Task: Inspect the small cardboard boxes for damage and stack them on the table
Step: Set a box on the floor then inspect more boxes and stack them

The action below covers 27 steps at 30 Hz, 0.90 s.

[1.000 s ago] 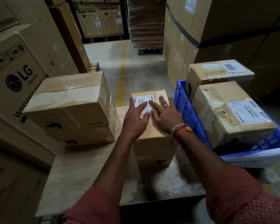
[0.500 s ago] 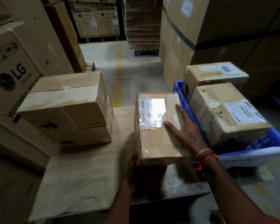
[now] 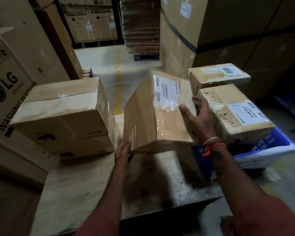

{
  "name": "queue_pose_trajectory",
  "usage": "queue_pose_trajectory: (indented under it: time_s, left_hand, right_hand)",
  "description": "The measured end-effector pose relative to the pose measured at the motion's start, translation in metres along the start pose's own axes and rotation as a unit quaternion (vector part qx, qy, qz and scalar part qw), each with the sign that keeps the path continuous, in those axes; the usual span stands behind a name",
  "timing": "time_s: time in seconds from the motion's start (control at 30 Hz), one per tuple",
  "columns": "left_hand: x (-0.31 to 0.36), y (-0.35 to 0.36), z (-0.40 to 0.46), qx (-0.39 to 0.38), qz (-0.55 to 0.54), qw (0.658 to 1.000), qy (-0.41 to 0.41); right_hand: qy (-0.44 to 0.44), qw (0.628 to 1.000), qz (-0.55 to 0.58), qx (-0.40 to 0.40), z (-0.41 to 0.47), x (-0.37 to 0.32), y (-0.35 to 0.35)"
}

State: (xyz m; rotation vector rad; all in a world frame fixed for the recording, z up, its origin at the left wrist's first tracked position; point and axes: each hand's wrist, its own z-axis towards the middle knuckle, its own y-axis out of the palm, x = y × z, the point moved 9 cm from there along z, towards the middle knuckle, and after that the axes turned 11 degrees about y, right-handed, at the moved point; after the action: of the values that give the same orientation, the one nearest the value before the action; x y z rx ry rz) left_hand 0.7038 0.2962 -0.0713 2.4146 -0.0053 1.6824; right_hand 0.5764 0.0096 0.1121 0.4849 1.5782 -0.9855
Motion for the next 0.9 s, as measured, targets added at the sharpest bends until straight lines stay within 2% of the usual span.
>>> queue_pose_trajectory:
  time_s: [0.07, 0.2, 0.27, 0.37, 0.5, 0.6, 0.73, 0.83, 0.9]
  left_hand:
    - [0.051, 0.009, 0.014, -0.017, 0.018, 0.997, 0.069]
    - [0.146, 0.027, 0.033, -0.060, 0.050, 0.979, 0.188]
    - [0.179, 0.033, 0.037, -0.074, 0.058, 0.972, 0.217]
    - [0.233, 0.039, 0.034, -0.071, 0.058, 0.960, 0.265]
    - [0.293, 0.017, 0.037, -0.010, -0.003, 0.944, 0.331]
    - [0.333, -0.023, 0.033, 0.078, -0.087, 0.916, 0.383]
    - [0.370, -0.093, 0.029, 0.180, -0.139, 0.868, 0.443]
    - [0.383, -0.138, 0.025, 0.220, -0.110, 0.851, 0.465]
    - [0.387, -0.166, 0.027, 0.240, -0.082, 0.844, 0.472]
  right_hand:
    - [0.011, 1.000, -0.014, 0.014, 0.014, -0.009, -0.004]
    - [0.016, 0.998, 0.065, 0.009, 0.040, -0.038, -0.015]
    - [-0.007, 0.996, 0.091, 0.010, 0.049, -0.061, -0.022]
    - [-0.027, 0.990, 0.133, -0.029, 0.062, -0.092, -0.019]
    - [-0.043, 0.974, 0.217, -0.052, 0.073, -0.132, 0.004]
    - [-0.043, 0.967, 0.238, -0.078, 0.077, -0.157, 0.053]
    - [0.013, 0.941, 0.278, -0.194, 0.071, -0.165, 0.151]
    - [0.041, 0.924, 0.249, -0.288, 0.058, -0.166, 0.225]
    - [0.048, 0.918, 0.226, -0.321, 0.071, -0.153, 0.282]
